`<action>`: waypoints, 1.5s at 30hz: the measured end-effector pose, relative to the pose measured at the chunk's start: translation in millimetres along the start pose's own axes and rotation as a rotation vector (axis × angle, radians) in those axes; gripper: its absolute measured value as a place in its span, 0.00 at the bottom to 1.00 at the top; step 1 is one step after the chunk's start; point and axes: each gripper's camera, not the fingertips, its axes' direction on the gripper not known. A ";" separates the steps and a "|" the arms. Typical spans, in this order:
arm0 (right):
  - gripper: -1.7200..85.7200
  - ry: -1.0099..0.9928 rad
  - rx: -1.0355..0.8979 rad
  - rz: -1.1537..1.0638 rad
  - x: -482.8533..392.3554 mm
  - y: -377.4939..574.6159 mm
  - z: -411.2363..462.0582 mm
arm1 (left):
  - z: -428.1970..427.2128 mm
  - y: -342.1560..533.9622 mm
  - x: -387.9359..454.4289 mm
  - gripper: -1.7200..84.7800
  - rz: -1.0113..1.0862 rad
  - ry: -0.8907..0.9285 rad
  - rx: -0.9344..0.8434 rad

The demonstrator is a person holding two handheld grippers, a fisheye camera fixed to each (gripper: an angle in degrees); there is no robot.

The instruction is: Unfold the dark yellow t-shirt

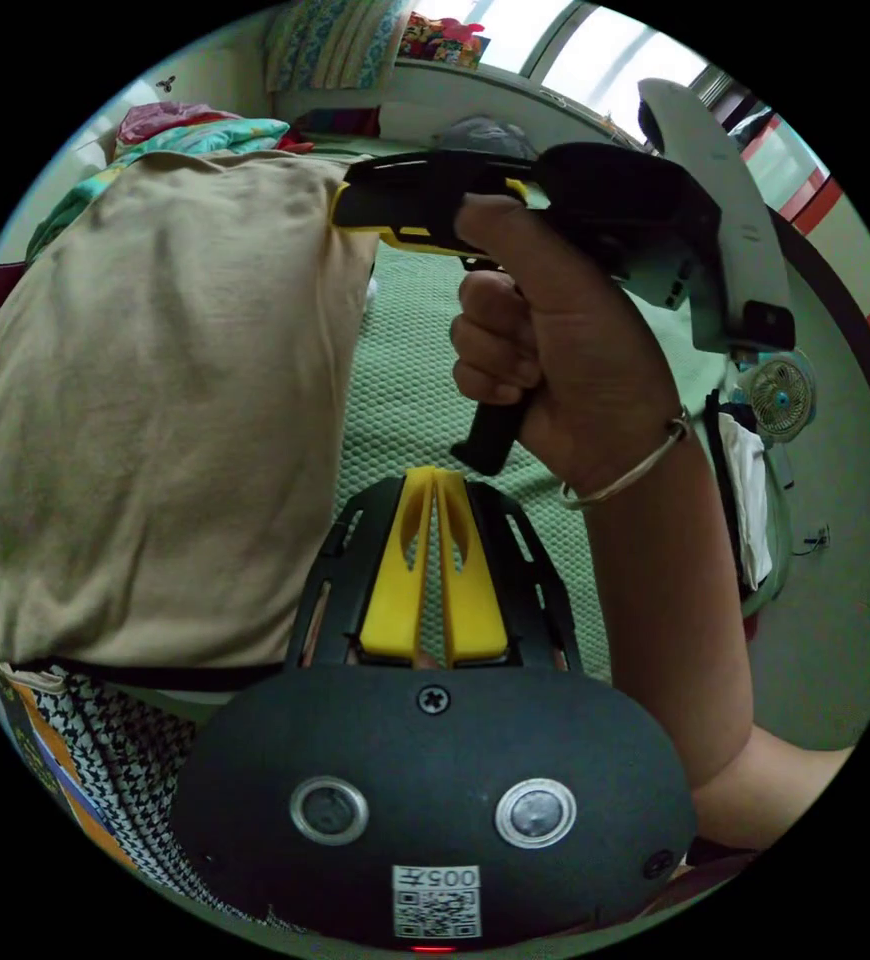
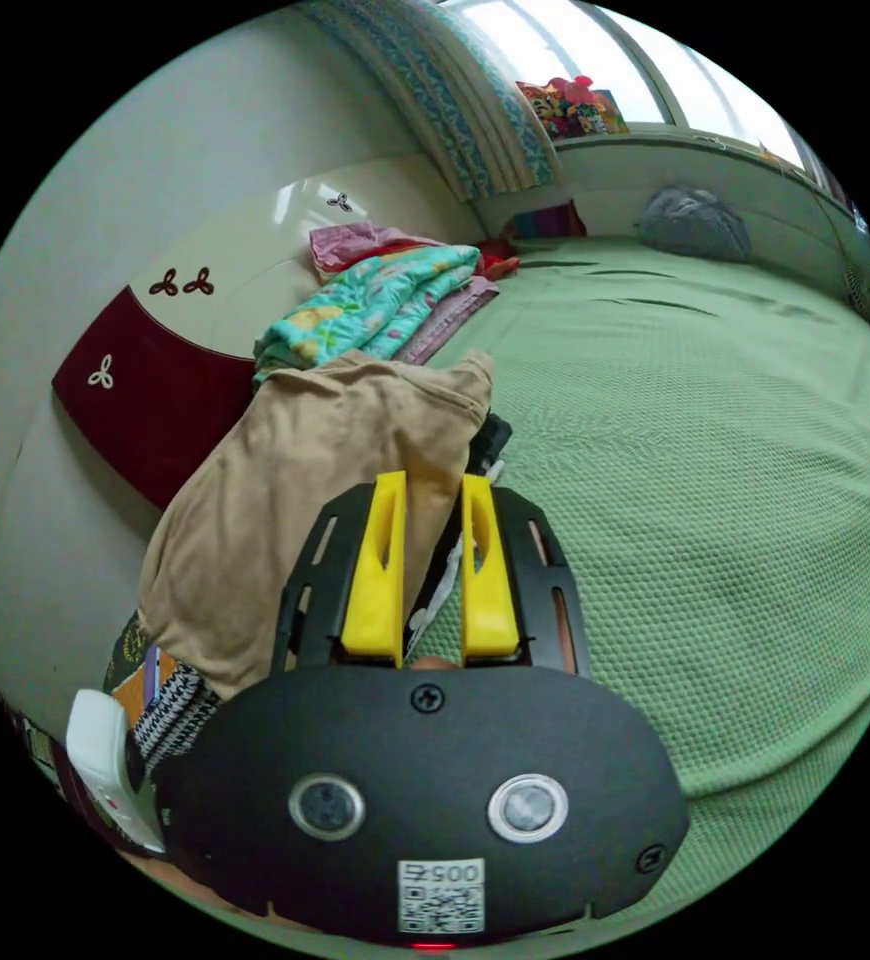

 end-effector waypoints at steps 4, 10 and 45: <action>0.10 0.049 -0.011 -0.049 -10.7 -4.3 16.2 | -10.8 -6.3 -7.9 0.01 -0.005 -0.013 0.008; 0.02 0.252 -0.045 -0.225 -47.8 -8.7 40.6 | -20.8 -17.0 -18.7 0.01 -0.029 0.003 -0.002; 0.09 0.516 -0.099 0.146 145.5 -7.7 -41.0 | -35.4 -62.8 84.5 0.01 0.104 0.104 0.034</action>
